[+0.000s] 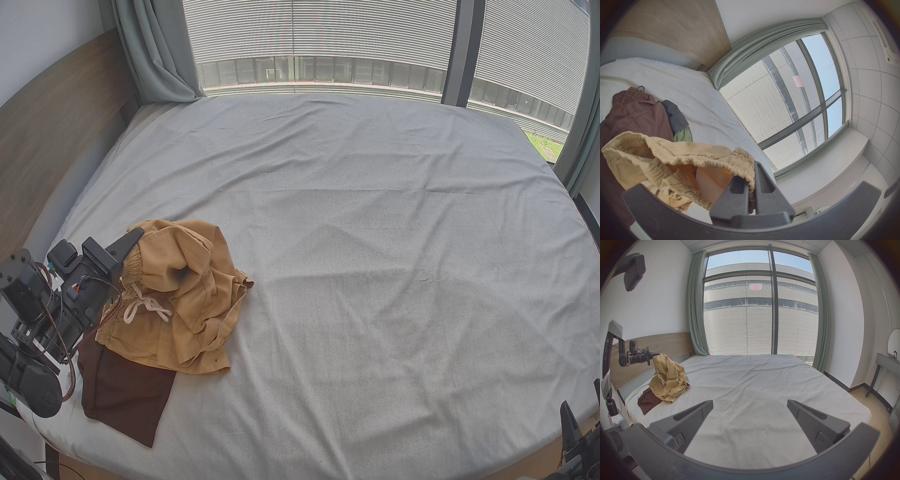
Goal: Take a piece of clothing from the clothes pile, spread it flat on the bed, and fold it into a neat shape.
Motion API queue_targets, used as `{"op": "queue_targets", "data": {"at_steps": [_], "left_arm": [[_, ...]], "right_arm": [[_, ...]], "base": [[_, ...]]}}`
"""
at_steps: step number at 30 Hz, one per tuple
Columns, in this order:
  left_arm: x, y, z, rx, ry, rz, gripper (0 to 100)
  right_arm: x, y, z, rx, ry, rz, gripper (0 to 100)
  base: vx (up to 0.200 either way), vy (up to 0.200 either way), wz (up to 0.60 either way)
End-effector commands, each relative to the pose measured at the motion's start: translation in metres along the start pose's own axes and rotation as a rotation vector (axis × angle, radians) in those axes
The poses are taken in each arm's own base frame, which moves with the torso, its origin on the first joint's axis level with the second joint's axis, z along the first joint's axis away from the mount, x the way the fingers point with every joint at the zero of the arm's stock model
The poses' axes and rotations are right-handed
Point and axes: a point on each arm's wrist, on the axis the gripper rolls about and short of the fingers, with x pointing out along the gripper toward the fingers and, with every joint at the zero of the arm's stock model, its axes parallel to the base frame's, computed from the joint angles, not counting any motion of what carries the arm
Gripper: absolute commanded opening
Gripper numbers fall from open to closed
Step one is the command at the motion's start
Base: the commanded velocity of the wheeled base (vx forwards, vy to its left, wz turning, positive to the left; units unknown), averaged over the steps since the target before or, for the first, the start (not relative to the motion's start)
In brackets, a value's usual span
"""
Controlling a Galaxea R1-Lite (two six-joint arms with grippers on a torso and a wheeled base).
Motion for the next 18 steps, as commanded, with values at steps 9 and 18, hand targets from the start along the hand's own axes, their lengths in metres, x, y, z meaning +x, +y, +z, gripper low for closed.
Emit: {"op": "queue_targets", "data": {"at_steps": [9, 18], "left_arm": [[0.009, -0.022, -0.002, -0.012, -0.078, -0.039, 0], [0.011, -0.043, -0.012, -0.057, -0.083, -0.095, 0]], "right_arm": [[0.000, 0.000, -0.005, 0.001, 0.000, 0.001, 100], [0.000, 0.000, -0.005, -0.001, 0.000, 0.001, 100]], "base": [[0.000, 0.000, 0.00], [0.000, 0.000, 0.00]]}}
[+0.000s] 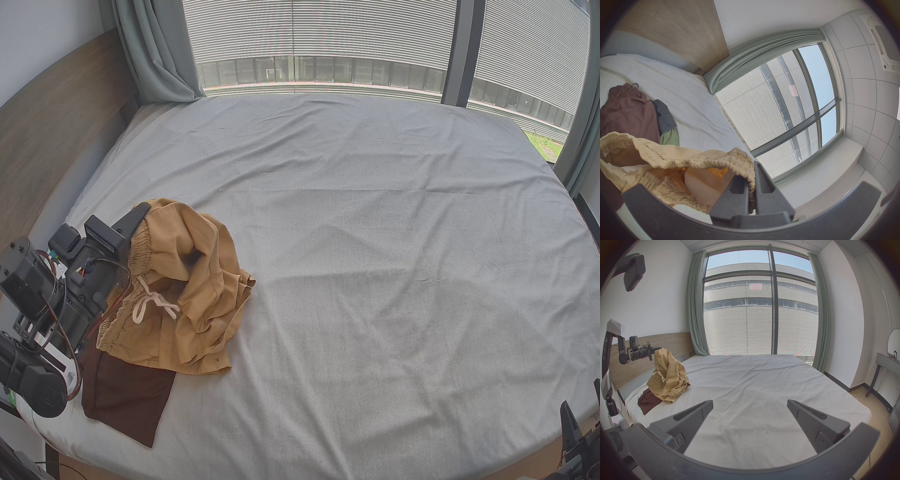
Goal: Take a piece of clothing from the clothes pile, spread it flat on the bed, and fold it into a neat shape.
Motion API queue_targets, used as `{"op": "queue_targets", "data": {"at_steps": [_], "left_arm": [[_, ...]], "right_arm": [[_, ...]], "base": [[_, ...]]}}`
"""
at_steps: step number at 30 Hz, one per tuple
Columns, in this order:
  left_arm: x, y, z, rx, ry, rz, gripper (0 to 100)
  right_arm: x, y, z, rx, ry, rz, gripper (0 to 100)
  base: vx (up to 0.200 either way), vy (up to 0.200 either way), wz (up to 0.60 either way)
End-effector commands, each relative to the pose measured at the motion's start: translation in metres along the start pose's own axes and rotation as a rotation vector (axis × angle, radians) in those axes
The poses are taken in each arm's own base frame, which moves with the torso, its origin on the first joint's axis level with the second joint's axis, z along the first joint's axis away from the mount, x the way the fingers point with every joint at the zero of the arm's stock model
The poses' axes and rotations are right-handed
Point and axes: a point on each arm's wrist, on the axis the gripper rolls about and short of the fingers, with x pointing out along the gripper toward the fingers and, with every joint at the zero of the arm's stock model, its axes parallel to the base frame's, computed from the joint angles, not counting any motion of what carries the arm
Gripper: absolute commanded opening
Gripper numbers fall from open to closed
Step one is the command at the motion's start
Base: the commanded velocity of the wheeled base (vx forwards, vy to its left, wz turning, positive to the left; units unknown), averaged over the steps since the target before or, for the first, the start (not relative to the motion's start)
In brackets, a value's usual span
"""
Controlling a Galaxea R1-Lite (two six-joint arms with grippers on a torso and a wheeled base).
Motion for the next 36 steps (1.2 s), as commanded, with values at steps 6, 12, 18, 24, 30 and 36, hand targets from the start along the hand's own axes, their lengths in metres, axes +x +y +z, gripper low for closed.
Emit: {"op": "queue_targets", "data": {"at_steps": [6, 12, 18, 24, 30, 36], "left_arm": [[-0.001, -0.018, -0.010, -0.021, 0.026, -0.052, 0], [-0.002, -0.030, -0.019, -0.037, 0.062, -0.086, 0], [0.003, -0.041, -0.028, -0.054, 0.081, -0.097, 0], [0.004, -0.051, -0.040, -0.070, 0.121, -0.114, 0], [0.003, -0.061, -0.054, -0.089, 0.147, -0.134, 0], [0.004, -0.072, -0.061, -0.105, 0.159, -0.164, 0]], "right_arm": [[0.000, 0.000, -0.005, 0.000, 0.000, 0.002, 100], [0.000, 0.000, -0.005, 0.000, 0.000, 0.000, 100], [0.000, 0.000, -0.005, 0.000, 0.000, 0.000, 100], [0.000, 0.000, -0.005, 0.000, 0.000, 0.002, 100], [0.000, 0.000, -0.005, 0.000, 0.000, 0.002, 100], [0.000, 0.000, -0.005, 0.000, 0.000, 0.002, 100]], "base": [[0.000, 0.000, 0.00], [0.000, 0.000, 0.00], [0.000, 0.000, 0.00], [0.000, 0.000, 0.00], [0.000, 0.000, 0.00], [0.000, 0.000, 0.00]]}}
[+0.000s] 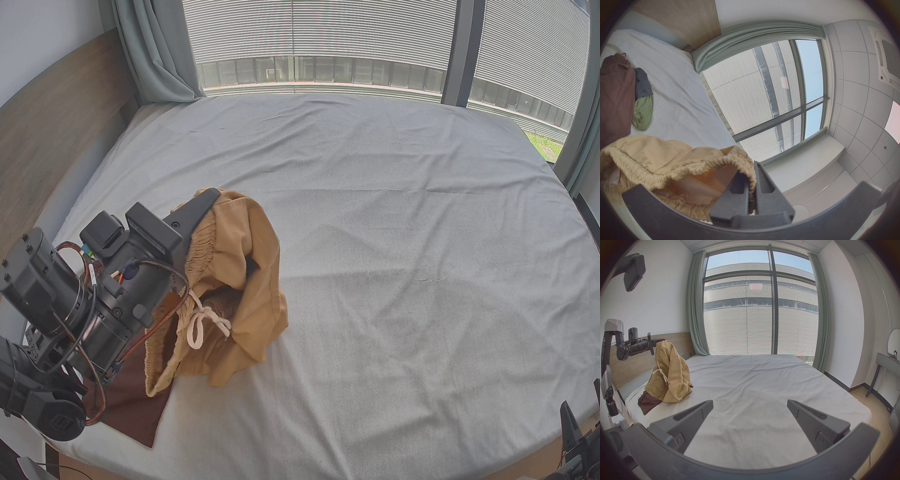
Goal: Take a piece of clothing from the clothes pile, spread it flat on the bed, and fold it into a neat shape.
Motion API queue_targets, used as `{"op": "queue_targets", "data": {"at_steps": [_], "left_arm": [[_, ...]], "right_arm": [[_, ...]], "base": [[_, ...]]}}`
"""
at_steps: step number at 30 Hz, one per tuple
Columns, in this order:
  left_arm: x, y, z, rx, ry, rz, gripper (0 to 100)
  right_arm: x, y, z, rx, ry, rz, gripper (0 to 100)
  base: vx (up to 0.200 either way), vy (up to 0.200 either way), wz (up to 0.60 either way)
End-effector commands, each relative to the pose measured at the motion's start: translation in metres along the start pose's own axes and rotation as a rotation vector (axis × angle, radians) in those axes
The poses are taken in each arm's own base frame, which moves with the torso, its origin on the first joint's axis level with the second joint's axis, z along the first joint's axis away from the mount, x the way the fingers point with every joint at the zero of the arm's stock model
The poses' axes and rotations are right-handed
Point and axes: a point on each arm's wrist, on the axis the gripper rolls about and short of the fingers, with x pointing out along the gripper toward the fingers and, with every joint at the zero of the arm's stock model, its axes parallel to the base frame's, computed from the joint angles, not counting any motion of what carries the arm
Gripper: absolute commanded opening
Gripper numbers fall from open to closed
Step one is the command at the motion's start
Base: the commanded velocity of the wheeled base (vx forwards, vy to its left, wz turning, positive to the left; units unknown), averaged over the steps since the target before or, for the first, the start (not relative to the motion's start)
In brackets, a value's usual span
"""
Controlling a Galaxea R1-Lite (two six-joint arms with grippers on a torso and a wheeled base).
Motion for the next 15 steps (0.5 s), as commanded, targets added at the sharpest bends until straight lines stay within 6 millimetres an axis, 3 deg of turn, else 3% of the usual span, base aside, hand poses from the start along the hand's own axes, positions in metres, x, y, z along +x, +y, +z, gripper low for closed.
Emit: {"op": "queue_targets", "data": {"at_steps": [1, 6, 15], "left_arm": [[0.003, -0.006, -0.006, -0.010, 0.016, -0.024, 0], [0.005, -0.013, -0.012, -0.022, 0.036, -0.051, 0], [0.020, -0.016, -0.042, -0.044, 0.108, -0.072, 0]], "right_arm": [[0.000, 0.000, -0.005, 0.000, 0.000, 0.001, 100], [0.000, 0.000, -0.005, 0.000, 0.000, 0.001, 100], [0.000, 0.000, -0.005, 0.000, 0.000, 0.001, 100]], "base": [[0.000, 0.000, 0.00], [0.000, 0.000, 0.00], [0.000, 0.000, 0.00]]}}
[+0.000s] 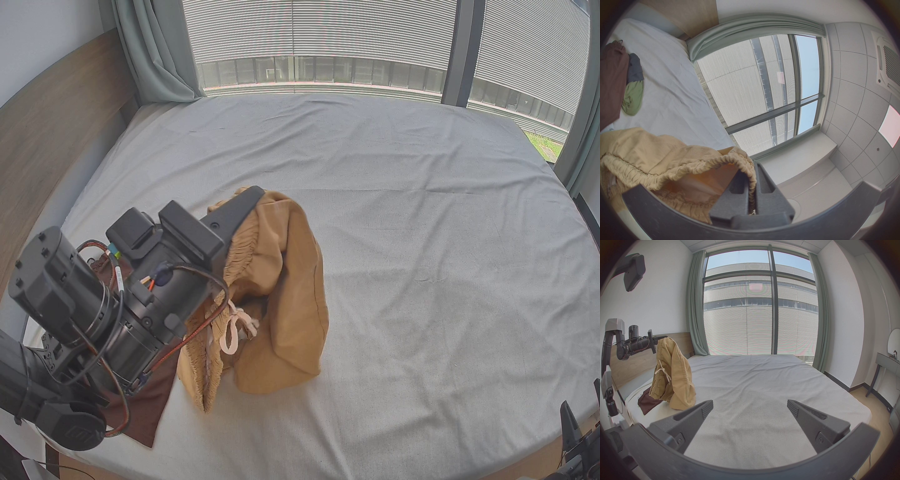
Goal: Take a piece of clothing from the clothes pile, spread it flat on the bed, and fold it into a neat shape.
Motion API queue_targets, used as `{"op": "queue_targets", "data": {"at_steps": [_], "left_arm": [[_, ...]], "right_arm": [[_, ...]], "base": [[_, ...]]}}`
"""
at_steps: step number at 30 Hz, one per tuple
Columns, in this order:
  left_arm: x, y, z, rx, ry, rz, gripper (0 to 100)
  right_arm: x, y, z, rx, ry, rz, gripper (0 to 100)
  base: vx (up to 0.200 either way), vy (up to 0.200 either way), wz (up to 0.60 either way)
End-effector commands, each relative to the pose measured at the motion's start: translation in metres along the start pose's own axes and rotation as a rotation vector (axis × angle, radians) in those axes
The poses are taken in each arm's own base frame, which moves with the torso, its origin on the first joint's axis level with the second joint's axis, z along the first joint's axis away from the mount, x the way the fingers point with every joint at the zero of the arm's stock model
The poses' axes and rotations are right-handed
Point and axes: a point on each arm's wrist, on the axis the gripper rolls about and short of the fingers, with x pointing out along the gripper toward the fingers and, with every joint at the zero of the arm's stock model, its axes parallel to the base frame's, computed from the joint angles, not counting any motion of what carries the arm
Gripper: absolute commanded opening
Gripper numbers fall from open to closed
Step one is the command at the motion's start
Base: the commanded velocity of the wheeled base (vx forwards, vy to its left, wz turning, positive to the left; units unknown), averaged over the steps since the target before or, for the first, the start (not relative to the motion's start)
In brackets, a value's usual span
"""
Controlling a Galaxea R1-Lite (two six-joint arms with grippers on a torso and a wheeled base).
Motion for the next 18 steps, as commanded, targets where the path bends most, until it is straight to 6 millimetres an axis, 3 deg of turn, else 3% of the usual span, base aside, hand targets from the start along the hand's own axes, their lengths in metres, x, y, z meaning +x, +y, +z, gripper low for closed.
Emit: {"op": "queue_targets", "data": {"at_steps": [1, 18], "left_arm": [[0.009, 0.003, -0.014, -0.009, 0.037, -0.001, 0], [0.041, 0.006, -0.075, -0.047, 0.186, -0.041, 0]], "right_arm": [[0.000, 0.000, -0.005, 0.000, 0.000, 0.001, 100], [0.000, 0.000, -0.005, 0.000, 0.000, -0.001, 100]], "base": [[0.000, 0.000, 0.00], [0.000, 0.000, 0.00]]}}
